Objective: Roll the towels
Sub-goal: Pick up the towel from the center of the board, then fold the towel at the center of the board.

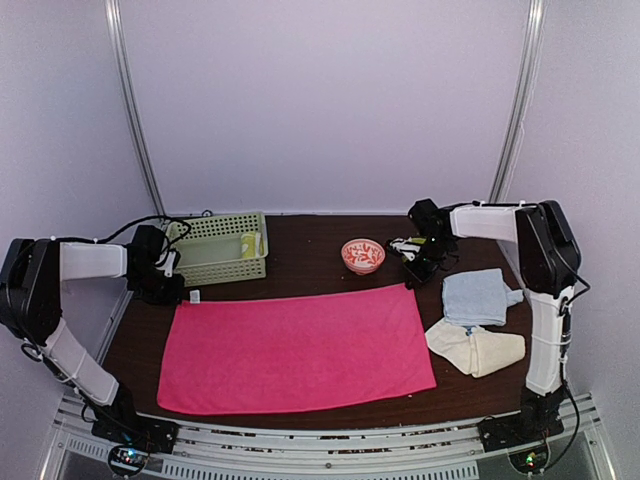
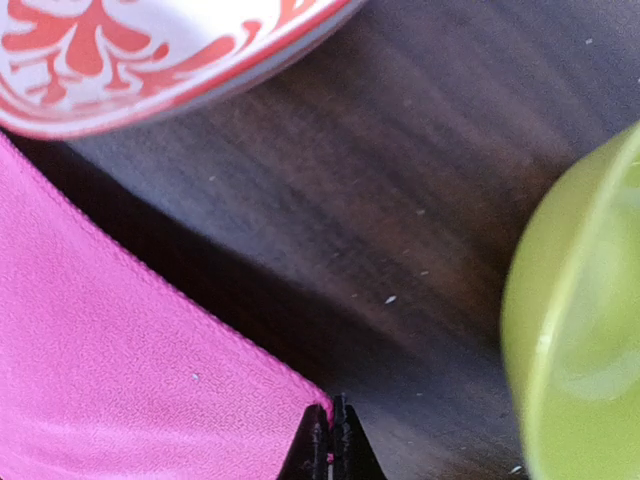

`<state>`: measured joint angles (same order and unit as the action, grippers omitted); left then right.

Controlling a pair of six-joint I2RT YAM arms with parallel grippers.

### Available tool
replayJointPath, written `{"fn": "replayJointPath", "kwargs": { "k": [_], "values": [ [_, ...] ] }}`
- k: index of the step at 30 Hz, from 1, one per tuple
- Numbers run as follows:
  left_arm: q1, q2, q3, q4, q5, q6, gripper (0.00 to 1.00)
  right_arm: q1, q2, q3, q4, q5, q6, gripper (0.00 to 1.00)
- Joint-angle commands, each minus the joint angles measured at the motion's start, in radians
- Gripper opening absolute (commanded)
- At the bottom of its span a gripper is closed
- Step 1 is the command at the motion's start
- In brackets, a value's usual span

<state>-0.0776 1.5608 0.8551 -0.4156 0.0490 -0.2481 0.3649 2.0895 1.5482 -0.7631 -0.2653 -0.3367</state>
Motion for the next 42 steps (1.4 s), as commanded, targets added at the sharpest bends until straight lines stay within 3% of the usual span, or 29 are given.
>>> {"fn": "replayJointPath", "kwargs": {
  "k": [1,14,27,42],
  "values": [
    [0.004,-0.031,0.015,0.042,0.016,0.013,0.0,-0.039,-0.016,0.07,-0.006,0.0,-0.015,0.0],
    [0.006,-0.108,0.03,0.098,0.071,0.037,0.0,-0.076,-0.041,0.084,0.038,-0.06,-0.039,0.0],
    [0.006,-0.153,0.057,0.081,0.035,0.046,0.0,-0.095,-0.071,0.118,0.07,-0.118,-0.05,0.0],
    [0.006,-0.218,0.065,-0.219,0.119,-0.023,0.0,-0.108,-0.292,-0.147,0.106,-0.256,-0.13,0.0]
  ]
}}
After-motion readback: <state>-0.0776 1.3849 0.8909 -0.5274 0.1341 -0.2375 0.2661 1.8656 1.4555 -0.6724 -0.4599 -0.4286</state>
